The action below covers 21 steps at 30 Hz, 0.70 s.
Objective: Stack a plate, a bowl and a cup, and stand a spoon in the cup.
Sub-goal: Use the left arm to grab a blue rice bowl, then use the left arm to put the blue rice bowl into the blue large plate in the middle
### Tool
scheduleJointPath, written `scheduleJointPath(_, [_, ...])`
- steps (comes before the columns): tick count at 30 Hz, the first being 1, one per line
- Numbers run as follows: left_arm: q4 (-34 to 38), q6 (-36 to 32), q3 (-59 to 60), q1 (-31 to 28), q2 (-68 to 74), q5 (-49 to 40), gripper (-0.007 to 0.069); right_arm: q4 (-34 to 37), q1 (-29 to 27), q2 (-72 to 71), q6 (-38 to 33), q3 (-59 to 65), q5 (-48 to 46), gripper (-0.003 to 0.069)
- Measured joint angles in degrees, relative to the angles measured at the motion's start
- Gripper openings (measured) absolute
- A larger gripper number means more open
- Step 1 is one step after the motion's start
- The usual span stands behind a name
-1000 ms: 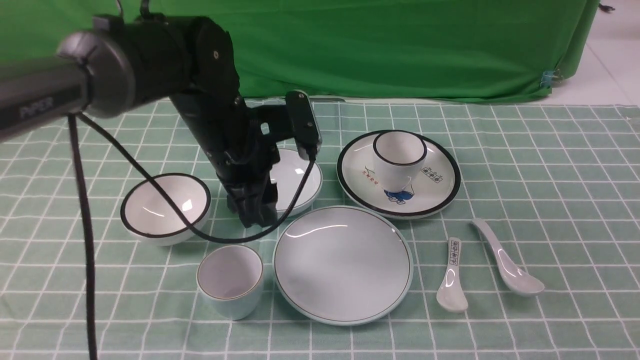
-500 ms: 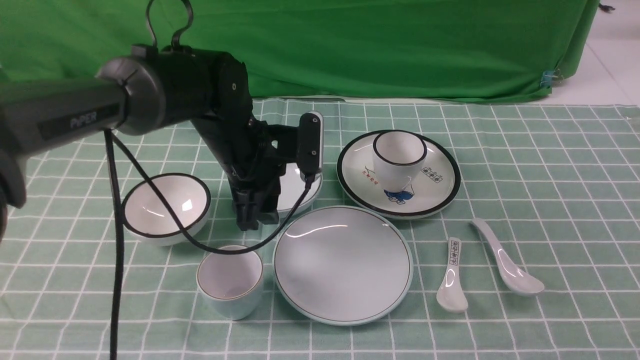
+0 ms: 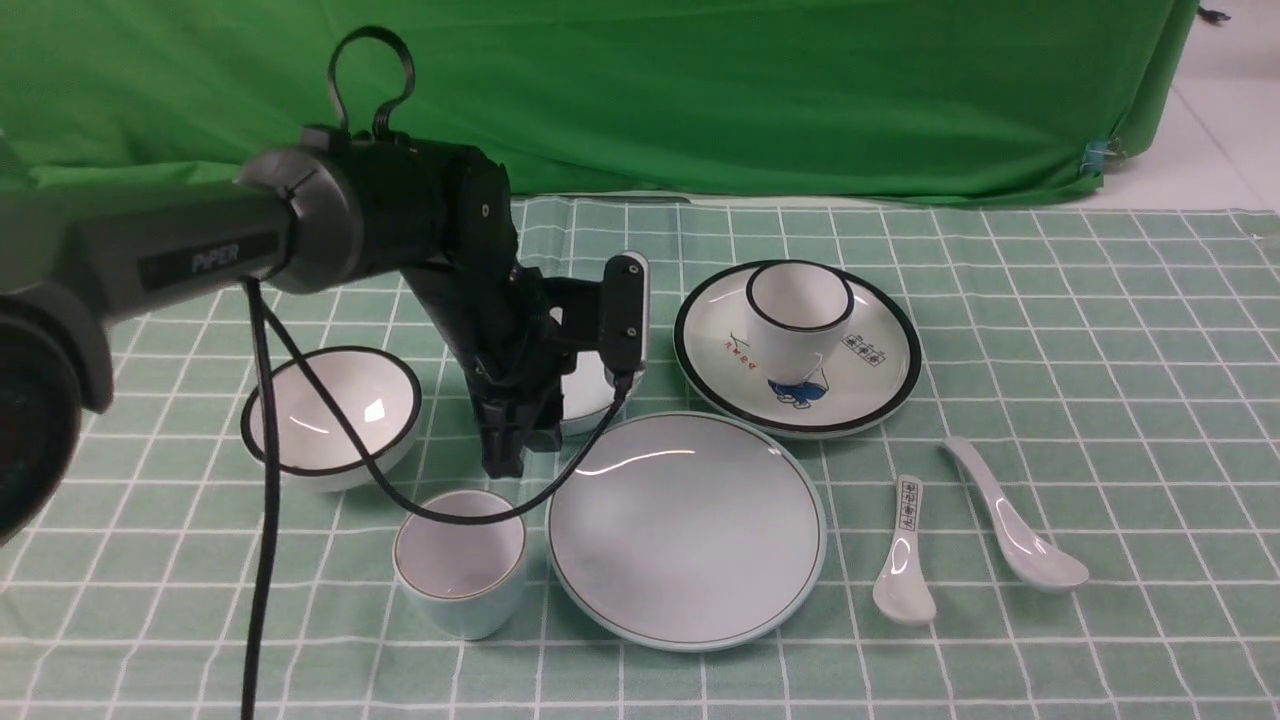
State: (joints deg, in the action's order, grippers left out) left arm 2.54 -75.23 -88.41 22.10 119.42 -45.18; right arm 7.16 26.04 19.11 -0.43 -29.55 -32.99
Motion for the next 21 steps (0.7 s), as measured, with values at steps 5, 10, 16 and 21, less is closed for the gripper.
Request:
scheduleJointPath(5, [-0.04,0.88,-0.37,0.04,-0.26,0.49,0.0041,0.0,0.0,0.0,0.43,0.0,0.0,0.0115])
scheduleJointPath(10, [-0.8,4.3,-0.37,0.16,-2.21,0.01,0.0029,0.0,0.0,0.0,-0.01,0.0,0.0,0.0118])
scheduleJointPath(16, [-3.52,16.43,-0.31,3.87,-9.27,-4.7,0.0029,-0.07,0.0,0.0,-0.46,0.0,0.0,0.0125])
scheduleJointPath(21, [-4.96,24.79,-0.31,12.2,-13.17,-9.17,0.0029,-0.07,0.0,0.0,-0.87,0.0,0.0,0.0129])
